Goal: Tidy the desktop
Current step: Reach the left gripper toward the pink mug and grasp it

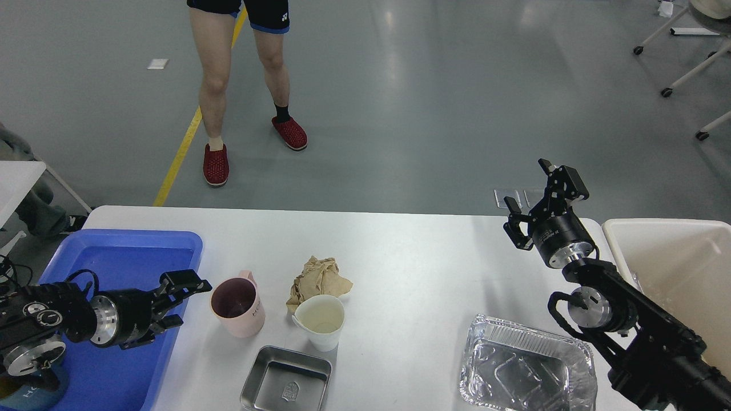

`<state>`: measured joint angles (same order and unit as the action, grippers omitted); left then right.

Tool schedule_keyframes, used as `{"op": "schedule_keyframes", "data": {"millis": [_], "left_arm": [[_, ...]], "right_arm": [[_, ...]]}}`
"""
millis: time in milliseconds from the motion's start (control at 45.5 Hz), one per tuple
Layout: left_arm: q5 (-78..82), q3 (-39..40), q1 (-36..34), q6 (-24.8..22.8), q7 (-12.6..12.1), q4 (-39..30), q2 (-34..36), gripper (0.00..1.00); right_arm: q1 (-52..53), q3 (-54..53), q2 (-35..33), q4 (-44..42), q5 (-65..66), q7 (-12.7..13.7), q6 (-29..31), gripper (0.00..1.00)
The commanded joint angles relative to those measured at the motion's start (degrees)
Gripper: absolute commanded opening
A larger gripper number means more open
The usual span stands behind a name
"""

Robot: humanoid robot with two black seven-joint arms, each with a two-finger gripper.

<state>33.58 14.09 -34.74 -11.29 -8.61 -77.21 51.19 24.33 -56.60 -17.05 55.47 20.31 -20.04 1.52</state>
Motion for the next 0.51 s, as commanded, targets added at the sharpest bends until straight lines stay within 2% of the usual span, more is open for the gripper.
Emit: {"op": "schedule_keyframes", "data": {"millis": [0,198,418,484], "left_arm": [[0.0,-0.4,-0.6,0.2,0.1,0.6,-1.1,0.90],[0.0,-1.6,-0.9,0.2,0.1,1.7,-3.0,0.81],[0.0,-3.3,-0.9,1.4,0.1,4.1,-5.3,0.78],[-0.1,-3.2,-0.8,1.4,0.1,4.1,-6.2,0.74]], "right_arm": [[0.0,0.0,0.0,0.1,0.0,0.0,0.1,1.00],[0.0,0.0,0.0,0.1,0.0,0.0,0.0,1.00],[-0.1,0.0,-0.1,0.1,0.0,0.0,0.0,1.00],[-0.1,0.0,-0.1,0.1,0.0,0.0,0.0,1.00]]}}
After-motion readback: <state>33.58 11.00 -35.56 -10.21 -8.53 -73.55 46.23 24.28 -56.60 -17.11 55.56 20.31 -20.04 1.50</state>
